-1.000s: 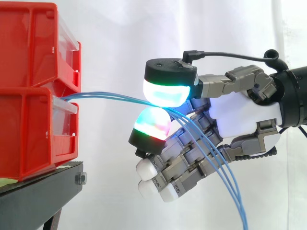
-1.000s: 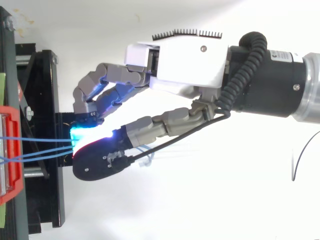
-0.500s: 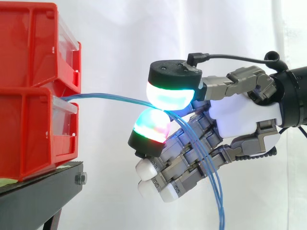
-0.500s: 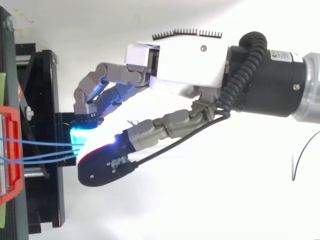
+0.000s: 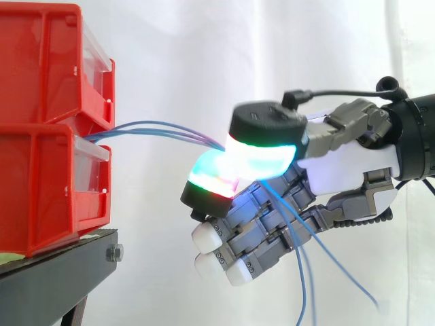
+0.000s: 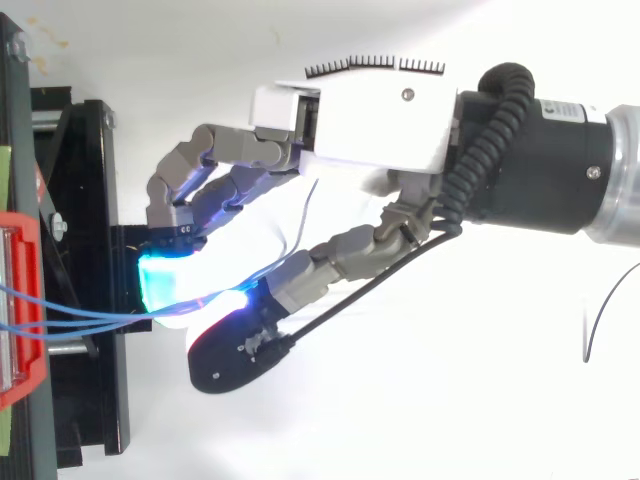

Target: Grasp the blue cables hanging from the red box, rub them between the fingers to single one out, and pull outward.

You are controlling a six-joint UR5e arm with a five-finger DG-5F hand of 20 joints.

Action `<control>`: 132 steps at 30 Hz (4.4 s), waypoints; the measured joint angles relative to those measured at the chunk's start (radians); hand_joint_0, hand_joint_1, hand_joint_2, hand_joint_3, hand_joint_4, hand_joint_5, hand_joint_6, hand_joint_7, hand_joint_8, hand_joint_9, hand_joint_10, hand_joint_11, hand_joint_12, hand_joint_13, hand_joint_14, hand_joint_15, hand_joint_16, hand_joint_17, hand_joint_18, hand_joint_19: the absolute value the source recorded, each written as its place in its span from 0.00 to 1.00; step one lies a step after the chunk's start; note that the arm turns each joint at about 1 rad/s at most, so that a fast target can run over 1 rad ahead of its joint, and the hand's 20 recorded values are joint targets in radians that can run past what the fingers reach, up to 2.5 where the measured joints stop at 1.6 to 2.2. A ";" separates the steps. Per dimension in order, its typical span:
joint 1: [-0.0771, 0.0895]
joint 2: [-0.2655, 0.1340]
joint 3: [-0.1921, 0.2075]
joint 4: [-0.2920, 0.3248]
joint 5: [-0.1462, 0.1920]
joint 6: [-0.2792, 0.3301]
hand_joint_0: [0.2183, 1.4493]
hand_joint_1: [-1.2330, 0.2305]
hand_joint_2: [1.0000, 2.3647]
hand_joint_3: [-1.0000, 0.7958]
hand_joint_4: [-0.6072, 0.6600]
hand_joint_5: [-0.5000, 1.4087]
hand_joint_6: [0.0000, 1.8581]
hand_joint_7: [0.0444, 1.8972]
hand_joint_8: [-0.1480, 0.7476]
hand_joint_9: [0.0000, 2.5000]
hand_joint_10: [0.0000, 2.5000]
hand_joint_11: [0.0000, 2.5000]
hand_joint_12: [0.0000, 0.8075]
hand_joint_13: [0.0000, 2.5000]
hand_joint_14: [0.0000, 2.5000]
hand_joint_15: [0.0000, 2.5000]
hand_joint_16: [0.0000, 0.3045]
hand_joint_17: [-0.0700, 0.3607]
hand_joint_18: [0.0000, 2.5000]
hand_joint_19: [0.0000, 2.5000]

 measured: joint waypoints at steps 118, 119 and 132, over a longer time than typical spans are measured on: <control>0.001 0.000 0.006 -0.040 -0.004 0.038 0.35 0.28 0.01 0.49 0.56 0.17 0.48 0.49 0.53 0.33 0.00 0.16 0.51 0.24 0.00 0.12 0.16 0.42 0.24 0.11; 0.001 0.000 0.006 -0.040 -0.004 0.038 0.35 0.26 0.01 0.48 0.55 0.17 0.48 0.49 0.52 0.32 0.00 0.16 0.50 0.23 0.00 0.12 0.16 0.41 0.23 0.11; 0.000 0.000 0.006 -0.042 -0.005 0.038 0.45 0.19 0.01 0.38 0.53 0.16 0.49 0.51 0.49 0.31 0.01 0.16 0.47 0.23 0.00 0.11 0.15 0.40 0.23 0.10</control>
